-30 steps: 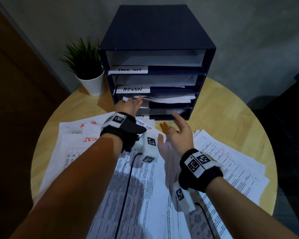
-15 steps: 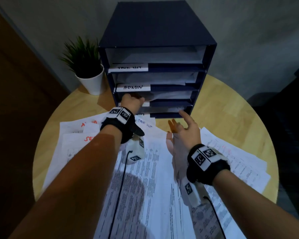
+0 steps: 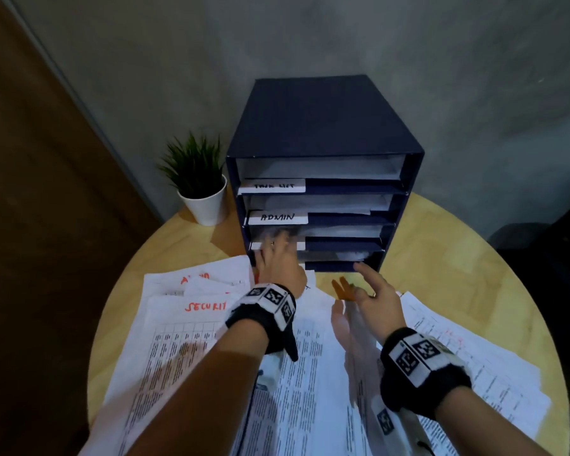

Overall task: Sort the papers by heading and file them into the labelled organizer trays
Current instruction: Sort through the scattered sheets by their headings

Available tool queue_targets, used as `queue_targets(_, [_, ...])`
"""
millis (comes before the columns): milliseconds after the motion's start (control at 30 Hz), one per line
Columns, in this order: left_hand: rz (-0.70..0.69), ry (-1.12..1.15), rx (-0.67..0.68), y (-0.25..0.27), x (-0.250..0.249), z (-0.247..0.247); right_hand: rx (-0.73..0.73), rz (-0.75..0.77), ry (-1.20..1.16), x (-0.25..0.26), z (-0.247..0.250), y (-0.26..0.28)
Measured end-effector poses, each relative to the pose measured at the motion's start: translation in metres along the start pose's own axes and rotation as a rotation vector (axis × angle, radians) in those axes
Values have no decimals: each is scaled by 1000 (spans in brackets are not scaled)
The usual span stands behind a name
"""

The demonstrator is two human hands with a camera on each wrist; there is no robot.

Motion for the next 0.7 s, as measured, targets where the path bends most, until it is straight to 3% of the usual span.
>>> queue_targets(100, [-72,-282,250,-4,3,-8,1,9,9,-1,0,0])
queue_targets(200, [-57,-314,319,-9,3,-6,0,19,14,-3,0,-2])
queue_targets(433, [10,-343,310,-19,3,7,-7,-30,2,-6,9,-2])
queue_targets(700, [126,65,51,0,57,13,60,-152,95,-21,29,1])
Point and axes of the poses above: each hand's wrist, its own y-axis away from the middle knuckle, its own z-axis out of the back of the hand, x = y × z, the point moved 1 cm from there along -y, towards the middle knuckle, and after that the axes turned 1 degree about -x, right-handed, at the moved point
